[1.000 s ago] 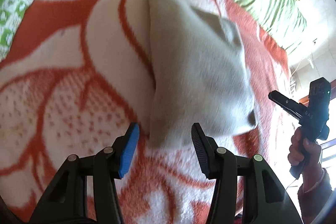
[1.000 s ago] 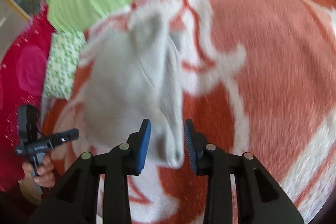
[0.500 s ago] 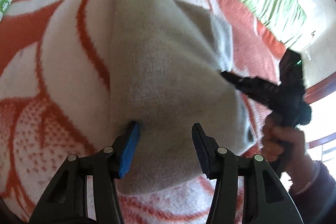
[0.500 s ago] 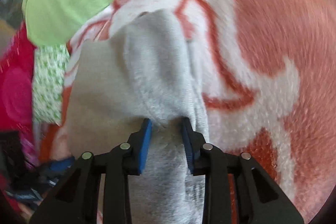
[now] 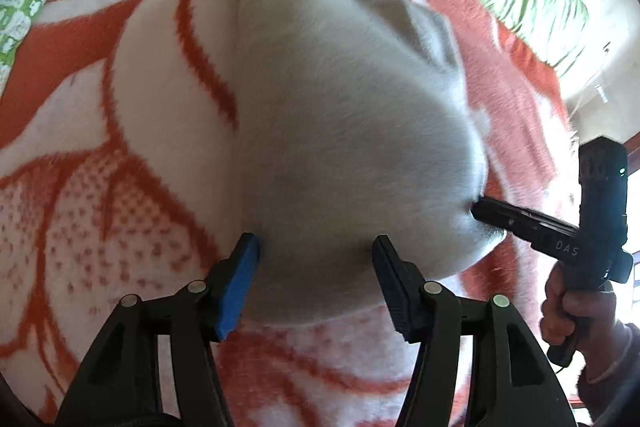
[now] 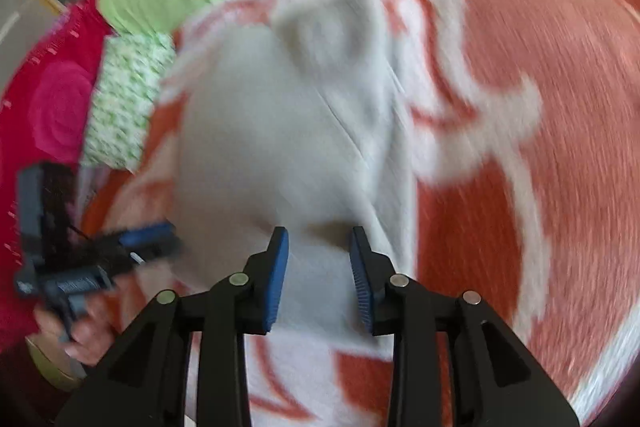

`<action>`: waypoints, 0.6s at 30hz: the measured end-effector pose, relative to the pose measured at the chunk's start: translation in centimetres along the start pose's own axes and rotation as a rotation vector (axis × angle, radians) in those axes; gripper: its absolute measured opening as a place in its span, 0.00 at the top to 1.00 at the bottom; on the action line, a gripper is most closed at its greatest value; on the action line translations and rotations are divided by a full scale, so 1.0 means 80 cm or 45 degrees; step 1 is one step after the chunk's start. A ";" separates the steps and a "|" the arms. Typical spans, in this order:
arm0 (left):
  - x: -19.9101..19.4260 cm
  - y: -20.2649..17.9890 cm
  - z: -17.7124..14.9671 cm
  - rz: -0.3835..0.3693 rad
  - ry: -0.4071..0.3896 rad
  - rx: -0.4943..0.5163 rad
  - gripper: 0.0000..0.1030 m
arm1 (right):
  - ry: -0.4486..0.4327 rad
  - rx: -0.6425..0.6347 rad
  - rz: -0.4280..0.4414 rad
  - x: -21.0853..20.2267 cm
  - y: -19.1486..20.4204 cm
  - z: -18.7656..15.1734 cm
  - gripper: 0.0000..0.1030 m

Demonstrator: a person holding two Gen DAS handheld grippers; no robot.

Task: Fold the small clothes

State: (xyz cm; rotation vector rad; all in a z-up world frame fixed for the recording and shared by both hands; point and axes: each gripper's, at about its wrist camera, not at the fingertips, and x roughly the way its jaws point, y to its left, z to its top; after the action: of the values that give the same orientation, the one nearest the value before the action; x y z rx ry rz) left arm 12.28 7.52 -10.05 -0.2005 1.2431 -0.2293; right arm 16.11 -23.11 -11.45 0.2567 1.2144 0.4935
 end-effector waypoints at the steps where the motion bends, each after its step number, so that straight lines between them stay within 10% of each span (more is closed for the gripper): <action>1: 0.008 0.004 -0.004 0.029 0.031 -0.005 0.37 | 0.000 0.026 -0.002 0.005 -0.009 -0.006 0.69; 8: -0.008 0.014 -0.037 0.036 0.025 -0.050 0.37 | -0.107 0.045 -0.024 -0.036 0.005 -0.021 0.68; 12: -0.026 0.007 -0.060 0.083 -0.016 -0.042 0.37 | -0.173 0.044 -0.026 -0.063 0.021 -0.040 0.45; 18: -0.049 -0.009 -0.103 0.203 -0.114 -0.018 0.34 | -0.157 -0.044 -0.070 -0.061 0.043 -0.083 0.35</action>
State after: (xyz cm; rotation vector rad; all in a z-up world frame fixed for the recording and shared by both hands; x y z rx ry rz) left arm 3.23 7.73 -8.85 -0.1215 1.1658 -0.0728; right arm 7.85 -22.99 -8.13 0.2203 1.0895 0.4442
